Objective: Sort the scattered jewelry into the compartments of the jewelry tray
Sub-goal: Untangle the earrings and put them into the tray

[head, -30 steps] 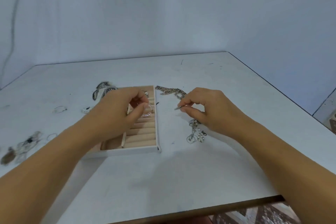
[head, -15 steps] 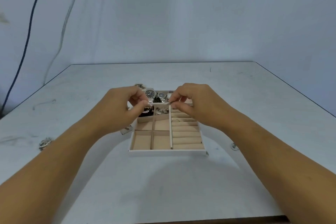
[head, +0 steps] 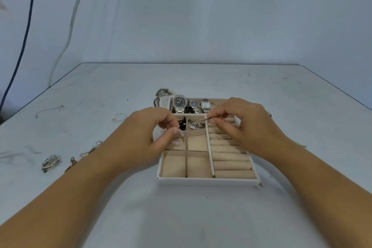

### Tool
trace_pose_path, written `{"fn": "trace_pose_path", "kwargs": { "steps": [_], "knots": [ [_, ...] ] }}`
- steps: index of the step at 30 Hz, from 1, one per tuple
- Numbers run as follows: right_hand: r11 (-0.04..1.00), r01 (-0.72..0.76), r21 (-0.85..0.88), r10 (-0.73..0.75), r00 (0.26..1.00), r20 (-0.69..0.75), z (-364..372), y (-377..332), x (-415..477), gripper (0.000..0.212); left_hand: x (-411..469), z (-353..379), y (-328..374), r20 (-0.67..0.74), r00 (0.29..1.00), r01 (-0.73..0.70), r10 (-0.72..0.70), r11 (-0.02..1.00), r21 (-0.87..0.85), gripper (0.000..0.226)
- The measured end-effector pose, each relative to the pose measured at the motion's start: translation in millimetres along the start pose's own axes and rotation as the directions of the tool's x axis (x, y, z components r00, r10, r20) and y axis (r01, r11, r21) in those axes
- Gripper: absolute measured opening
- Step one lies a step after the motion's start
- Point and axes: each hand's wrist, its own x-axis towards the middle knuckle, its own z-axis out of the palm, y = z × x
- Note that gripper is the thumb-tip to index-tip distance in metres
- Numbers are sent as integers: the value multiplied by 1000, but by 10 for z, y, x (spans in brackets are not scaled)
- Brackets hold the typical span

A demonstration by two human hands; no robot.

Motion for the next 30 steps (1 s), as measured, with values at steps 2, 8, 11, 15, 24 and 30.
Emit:
{"fn": "trace_pose_path", "kwargs": {
  "steps": [2, 8, 11, 15, 24, 30],
  "knots": [
    [1000, 12, 19, -11, 1000, -18, 26, 5, -2, 10, -5, 33, -5, -22, 1000, -4, 4, 1000, -6, 8],
    [995, 92, 25, -91, 995, -43, 96, -21, -6, 15, 0, 17, -15, -31, 1000, -4, 2, 999, -47, 4],
    [994, 106, 17, -106, 994, -29, 104, -25, -13, 15, -7, 3, -25, 38, 999, -11, 11, 1000, -7, 4],
    [994, 114, 0, -114, 993, -8, 111, -45, -12, 17, 13, 8, -84, 85, 996, -33, 28, 998, 51, 8],
    [987, 158, -14, -158, 987, 39, 158, -128, 18, 19, 11, -251, -172, 309, 941, 126, -138, 990, 58, 88],
    [960, 256, -113, -241, 962, 127, 290, -235, 109, 23, 17, -276, -168, 352, 921, 148, -164, 986, 73, 95]
  ]
}}
